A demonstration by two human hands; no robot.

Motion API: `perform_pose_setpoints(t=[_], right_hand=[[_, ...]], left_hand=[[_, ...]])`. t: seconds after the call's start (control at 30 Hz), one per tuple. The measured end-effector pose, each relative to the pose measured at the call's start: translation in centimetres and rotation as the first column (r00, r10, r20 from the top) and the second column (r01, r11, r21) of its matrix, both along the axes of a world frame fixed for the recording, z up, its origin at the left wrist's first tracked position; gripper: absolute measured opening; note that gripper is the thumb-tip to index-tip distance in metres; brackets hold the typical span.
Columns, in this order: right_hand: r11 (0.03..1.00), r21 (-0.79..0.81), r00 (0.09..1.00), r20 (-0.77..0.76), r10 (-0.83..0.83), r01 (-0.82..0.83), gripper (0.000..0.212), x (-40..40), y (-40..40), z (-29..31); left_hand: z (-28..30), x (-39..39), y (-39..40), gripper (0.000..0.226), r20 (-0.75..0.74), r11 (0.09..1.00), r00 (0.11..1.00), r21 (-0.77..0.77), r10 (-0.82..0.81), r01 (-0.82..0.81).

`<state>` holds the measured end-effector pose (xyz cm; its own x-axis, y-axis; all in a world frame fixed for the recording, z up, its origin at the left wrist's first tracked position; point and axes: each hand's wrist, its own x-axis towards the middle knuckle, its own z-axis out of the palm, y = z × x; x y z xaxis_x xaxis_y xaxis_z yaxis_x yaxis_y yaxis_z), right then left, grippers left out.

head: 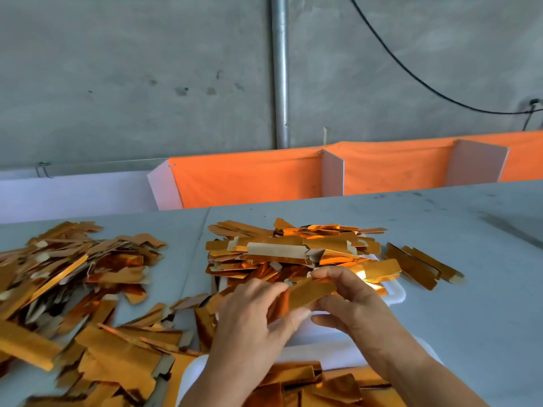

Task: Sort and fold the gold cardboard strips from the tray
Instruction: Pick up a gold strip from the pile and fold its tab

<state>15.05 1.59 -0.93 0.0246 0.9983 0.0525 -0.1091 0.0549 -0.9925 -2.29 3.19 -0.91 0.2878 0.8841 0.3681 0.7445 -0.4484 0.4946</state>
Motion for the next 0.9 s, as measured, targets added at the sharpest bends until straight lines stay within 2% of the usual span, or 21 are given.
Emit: perform_pose_setpoints(t=[0.07,0.23,0.43,0.67,0.77,0.9], right_hand=[[1.000,-0.006,1.000,0.004,-0.001,0.001,0.029,0.2,0.0,0.0],[1.000,0.000,1.000,0.005,-0.006,0.006,0.031,0.2,0.1,-0.2],[0.998,0.066,0.985,0.172,-0.018,0.007,0.032,0.0,0.1,0.3],[0.998,0.062,0.946,0.325,0.008,-0.030,0.027,0.1,-0.3,0.8],[0.995,0.072,0.959,0.280,0.048,-0.071,0.021,0.1,-0.5,1.0],[0.996,0.079,0.972,0.235,0.010,-0.029,0.014,0.2,-0.4,0.8]], left_hand=[[0.0,0.4,-0.1,0.061,-0.062,0.999,0.998,0.051,0.006,-0.003],[0.0,0.1,0.1,0.046,0.045,0.999,0.999,0.036,0.004,-0.005],[0.1,0.0,0.1,0.033,0.062,1.000,0.998,0.019,-0.026,0.025],[0.0,0.1,0.1,0.018,0.061,0.998,0.997,0.051,-0.038,0.035],[-0.2,0.0,0.3,0.020,0.093,0.998,0.993,0.026,-0.066,0.064],[-0.1,0.1,0.3,0.019,0.086,0.994,0.990,0.019,-0.111,0.110]])
